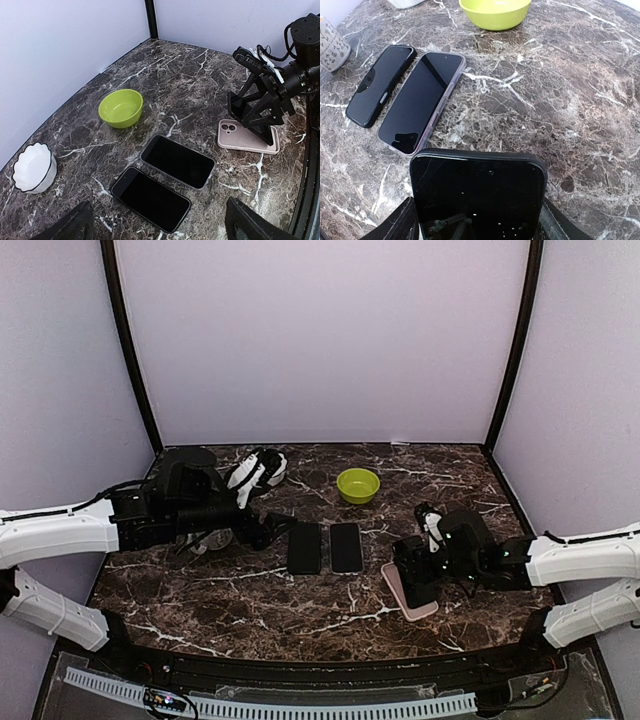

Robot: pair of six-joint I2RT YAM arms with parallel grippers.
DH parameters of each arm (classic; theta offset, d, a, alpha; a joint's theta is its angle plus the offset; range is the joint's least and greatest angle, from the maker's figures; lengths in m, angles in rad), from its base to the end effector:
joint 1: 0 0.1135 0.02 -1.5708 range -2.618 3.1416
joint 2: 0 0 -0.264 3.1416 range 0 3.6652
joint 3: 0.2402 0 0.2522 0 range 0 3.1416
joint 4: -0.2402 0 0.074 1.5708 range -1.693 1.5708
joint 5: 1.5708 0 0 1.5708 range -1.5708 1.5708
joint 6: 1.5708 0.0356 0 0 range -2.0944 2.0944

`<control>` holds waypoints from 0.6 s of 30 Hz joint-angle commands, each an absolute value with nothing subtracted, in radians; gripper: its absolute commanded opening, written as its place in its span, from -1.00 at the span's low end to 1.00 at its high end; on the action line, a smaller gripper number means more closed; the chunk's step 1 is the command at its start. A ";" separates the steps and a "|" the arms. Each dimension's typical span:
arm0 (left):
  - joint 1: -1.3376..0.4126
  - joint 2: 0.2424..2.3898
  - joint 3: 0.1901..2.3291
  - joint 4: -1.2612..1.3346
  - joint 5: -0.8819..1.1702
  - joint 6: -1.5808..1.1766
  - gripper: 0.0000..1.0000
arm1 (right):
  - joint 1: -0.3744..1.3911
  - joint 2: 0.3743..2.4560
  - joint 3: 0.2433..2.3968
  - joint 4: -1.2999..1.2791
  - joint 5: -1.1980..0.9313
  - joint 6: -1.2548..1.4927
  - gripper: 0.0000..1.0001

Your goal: Put the phone into the phone case

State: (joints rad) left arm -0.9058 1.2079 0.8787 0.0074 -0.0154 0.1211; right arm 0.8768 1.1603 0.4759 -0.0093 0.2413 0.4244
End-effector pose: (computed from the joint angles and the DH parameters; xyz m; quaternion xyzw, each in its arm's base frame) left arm 0.1741 -0.2211 0.3032 0.3945 0.7088 -0.2178 0.5426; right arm 0.1510 0.1682 0.1778 -0.1518 0.8874 0.1686 0.4014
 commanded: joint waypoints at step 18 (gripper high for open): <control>-0.899 1.207 0.867 0.017 -0.003 0.138 0.87 | 0.977 1.202 0.443 0.036 0.261 0.512 -1.00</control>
